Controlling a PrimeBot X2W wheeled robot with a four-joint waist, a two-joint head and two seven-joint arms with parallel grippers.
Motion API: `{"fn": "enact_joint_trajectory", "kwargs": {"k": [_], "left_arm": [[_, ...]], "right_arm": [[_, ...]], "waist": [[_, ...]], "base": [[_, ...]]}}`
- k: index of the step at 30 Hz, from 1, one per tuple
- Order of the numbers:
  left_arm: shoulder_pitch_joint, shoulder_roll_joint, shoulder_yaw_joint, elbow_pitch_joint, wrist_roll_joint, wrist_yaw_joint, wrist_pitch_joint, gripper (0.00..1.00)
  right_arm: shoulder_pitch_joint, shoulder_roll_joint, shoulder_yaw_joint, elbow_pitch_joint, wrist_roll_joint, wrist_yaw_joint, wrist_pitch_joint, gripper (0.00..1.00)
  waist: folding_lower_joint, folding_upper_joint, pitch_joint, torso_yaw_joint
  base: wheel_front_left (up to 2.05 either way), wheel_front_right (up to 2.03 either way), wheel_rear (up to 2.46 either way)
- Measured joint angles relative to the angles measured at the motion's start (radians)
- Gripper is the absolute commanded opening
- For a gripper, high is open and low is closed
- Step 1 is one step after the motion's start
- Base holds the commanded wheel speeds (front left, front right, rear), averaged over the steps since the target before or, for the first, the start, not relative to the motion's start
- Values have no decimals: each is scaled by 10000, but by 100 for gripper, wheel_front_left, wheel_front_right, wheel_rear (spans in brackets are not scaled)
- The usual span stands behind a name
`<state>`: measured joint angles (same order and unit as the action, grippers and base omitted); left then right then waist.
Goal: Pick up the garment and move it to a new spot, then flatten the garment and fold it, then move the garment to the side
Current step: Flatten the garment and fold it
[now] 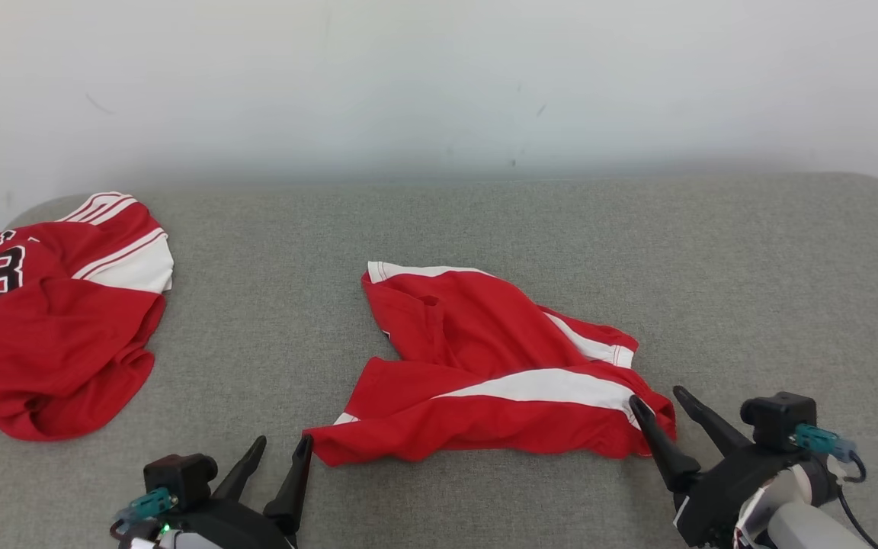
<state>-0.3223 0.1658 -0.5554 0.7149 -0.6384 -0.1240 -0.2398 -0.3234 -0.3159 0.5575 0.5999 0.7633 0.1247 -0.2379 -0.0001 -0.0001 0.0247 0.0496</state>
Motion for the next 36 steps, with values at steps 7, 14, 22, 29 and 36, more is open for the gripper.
{"fn": "enact_joint_trajectory", "kwargs": {"k": [7,14,22,29,36], "left_arm": [[399,138,589,-1202,-184,259,-77,100],[104,226,587,-1572,-222,274,25,100],[-826,234,284,-1080,-431,180,1404,100],[-1339,169,-102,-364,-518,169,2514,100],[-1720,102,-537,272,-232,94,3365,100]], "right_arm": [[594,-136,-374,-669,337,0,-12,100],[912,-119,-556,-1003,575,-217,19,100],[752,-33,-568,-1312,579,-654,364,100],[436,65,-562,-1421,543,-1020,550,100],[199,259,-416,-1333,527,-1300,961,100]], "waist": [[1,1,-2,-59],[2,1,157,-128],[3,2,552,-291],[2,2,849,-437],[3,2,1045,-541]], "base": [[0,0,0],[0,0,0],[0,0,0],[0,0,0],[0,0,0]]}}
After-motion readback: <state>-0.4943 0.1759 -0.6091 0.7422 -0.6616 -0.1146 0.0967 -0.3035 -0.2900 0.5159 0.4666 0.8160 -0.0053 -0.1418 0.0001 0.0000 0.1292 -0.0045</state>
